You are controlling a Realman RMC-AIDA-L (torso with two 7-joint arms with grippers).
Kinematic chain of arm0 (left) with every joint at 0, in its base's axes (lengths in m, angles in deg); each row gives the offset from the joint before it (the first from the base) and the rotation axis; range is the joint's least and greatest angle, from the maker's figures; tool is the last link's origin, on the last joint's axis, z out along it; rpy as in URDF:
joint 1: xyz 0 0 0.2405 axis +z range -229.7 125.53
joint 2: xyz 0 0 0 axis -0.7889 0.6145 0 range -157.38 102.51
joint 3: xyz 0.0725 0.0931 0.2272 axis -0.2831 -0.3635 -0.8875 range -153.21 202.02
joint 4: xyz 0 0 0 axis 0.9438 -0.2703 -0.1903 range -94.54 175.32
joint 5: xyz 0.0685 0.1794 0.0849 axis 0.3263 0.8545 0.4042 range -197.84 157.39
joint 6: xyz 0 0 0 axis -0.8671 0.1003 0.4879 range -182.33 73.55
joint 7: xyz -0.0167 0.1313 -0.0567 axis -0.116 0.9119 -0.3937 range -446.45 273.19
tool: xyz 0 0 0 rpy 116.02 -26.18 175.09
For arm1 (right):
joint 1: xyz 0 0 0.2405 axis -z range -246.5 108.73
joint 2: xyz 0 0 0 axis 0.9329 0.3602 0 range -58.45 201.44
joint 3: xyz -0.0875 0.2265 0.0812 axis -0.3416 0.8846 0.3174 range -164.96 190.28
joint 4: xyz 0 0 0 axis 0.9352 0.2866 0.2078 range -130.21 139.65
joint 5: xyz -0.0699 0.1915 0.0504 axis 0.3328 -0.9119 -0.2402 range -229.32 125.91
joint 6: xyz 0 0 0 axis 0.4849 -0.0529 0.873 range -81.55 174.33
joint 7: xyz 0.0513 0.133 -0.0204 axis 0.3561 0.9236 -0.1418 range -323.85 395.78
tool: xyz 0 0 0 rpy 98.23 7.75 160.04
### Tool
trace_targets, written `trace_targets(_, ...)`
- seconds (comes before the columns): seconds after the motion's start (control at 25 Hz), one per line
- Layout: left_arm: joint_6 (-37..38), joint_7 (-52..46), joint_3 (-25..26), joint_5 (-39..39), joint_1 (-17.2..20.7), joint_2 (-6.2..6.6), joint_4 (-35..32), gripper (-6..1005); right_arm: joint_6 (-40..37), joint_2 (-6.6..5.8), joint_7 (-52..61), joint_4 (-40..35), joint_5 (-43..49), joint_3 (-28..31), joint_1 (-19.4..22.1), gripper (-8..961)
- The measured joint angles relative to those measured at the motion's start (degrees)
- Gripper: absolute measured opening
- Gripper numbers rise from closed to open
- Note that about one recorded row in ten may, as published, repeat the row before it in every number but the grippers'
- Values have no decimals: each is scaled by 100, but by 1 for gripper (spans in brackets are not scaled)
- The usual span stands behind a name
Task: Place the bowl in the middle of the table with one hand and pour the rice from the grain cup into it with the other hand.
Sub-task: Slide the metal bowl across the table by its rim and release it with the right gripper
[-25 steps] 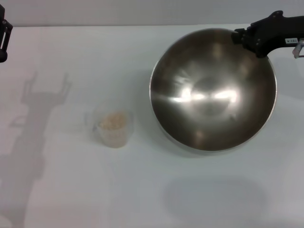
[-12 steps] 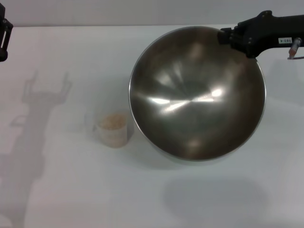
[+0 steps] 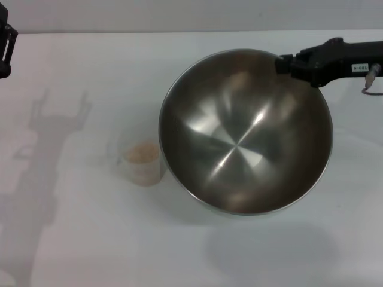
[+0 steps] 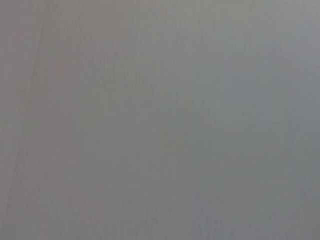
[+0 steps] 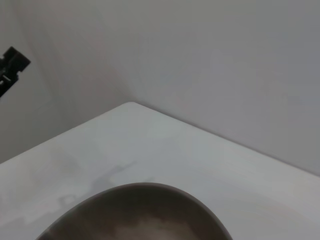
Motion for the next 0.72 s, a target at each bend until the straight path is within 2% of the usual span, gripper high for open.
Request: trace_targets(0.72,12,0,-24,0,14,0,-27,730,-458,0,652,750,294,-18,-72,26)
